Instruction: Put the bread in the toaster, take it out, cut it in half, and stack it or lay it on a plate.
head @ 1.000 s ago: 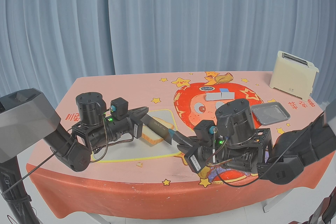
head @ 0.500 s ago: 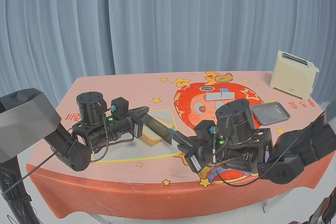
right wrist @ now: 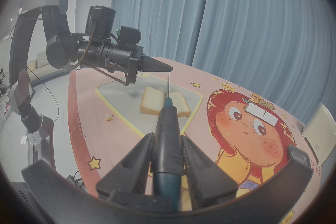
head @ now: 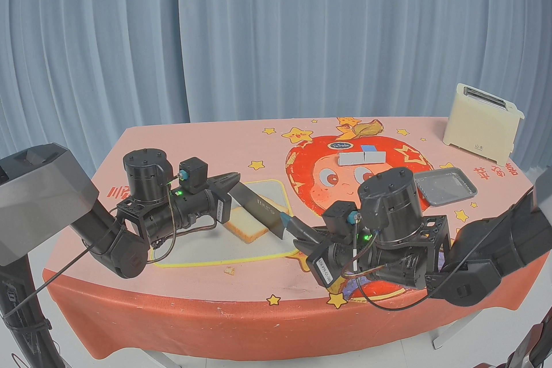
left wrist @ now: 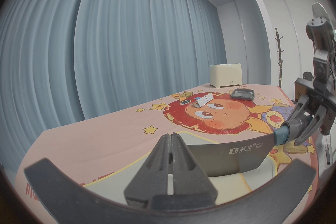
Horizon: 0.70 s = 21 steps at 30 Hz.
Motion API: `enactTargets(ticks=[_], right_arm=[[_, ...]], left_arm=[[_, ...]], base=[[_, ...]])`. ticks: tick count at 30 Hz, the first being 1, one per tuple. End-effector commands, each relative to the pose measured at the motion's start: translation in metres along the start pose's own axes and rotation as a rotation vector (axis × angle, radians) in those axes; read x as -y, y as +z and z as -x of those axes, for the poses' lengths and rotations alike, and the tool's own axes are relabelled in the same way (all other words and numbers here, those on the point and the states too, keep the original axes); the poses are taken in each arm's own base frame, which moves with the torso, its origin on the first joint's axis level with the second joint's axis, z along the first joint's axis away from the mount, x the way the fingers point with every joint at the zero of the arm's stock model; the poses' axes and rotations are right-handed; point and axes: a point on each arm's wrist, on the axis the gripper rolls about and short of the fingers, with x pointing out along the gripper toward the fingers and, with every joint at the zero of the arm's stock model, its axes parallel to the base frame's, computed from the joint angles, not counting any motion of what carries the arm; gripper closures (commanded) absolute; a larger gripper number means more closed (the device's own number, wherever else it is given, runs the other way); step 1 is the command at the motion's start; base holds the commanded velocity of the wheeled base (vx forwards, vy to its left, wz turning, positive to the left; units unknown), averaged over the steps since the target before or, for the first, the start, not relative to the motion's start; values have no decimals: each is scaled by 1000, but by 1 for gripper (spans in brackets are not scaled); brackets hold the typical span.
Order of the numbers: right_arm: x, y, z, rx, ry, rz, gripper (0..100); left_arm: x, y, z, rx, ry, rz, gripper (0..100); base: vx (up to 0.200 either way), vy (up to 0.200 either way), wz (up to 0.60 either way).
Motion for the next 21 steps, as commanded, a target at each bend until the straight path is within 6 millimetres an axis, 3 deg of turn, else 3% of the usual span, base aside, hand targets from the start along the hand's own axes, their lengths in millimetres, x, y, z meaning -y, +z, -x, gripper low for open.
enactTargets(ticks=[1, 21], right_arm=[[-2, -9, -1, -39, 5, 6, 100], [-3, -6, -1, -28, 6, 9, 100]], left_arm=[[0, 4, -1, 17, 0, -5, 100], [4, 27, -7, 65, -16, -20, 100]], base=[[0, 0, 0], [0, 0, 0]])
